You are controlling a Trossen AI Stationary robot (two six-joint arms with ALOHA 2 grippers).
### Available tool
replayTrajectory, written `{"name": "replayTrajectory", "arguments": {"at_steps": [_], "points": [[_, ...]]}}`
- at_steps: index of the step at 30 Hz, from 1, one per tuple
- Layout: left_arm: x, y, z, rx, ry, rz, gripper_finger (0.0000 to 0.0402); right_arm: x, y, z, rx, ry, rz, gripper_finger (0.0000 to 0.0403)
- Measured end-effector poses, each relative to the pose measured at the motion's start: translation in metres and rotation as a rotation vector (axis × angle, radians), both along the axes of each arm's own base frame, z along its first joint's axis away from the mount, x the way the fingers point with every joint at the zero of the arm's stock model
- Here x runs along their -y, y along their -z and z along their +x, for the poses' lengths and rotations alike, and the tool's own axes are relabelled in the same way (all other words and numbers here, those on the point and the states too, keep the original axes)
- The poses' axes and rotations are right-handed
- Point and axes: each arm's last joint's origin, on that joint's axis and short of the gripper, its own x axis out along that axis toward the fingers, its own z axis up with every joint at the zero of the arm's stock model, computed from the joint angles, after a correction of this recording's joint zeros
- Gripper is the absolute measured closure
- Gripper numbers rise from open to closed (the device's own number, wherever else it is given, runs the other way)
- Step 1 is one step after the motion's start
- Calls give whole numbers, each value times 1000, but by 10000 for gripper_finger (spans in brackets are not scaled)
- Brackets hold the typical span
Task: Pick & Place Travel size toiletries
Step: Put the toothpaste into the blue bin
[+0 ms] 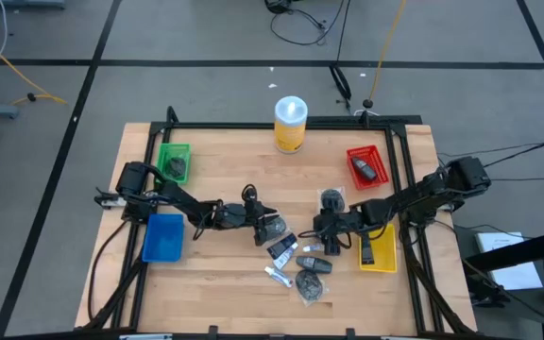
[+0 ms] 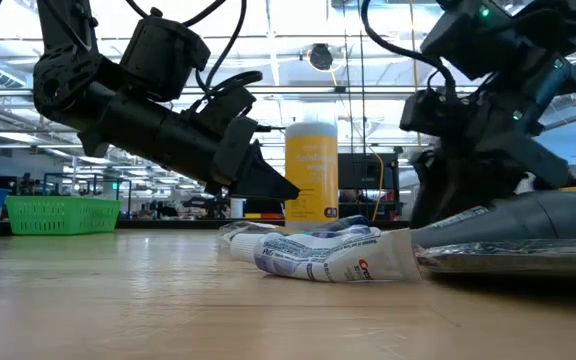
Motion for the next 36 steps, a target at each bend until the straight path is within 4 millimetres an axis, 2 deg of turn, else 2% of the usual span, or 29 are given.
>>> {"name": "replayTrajectory", "arguments": {"at_steps": [4, 10, 16, 21, 26, 30, 36], "points": [[0, 0, 0, 0, 0, 0, 334, 1, -16, -2, 68, 23, -5, 205], [0, 0, 0, 1, -1, -4, 334, -9, -34, -9, 107, -47, 174, 191], [0, 0, 0, 4, -6, -17, 334, -28, -19, -12, 25, -122, 160, 153], [0, 0, 0, 4, -6, -17, 334, -34, 3, -12, -58, -126, 108, 159], [0, 0, 0, -1, 3, 10, 334, -34, 15, -6, -55, -98, 73, 207], [-2, -6, 2, 82, -26, -94, 334, -34, 19, 0, -3, -55, 33, 269], [6, -23, 6, 239, 227, -103, 327, -32, 24, 11, 144, 115, -41, 359]]}}
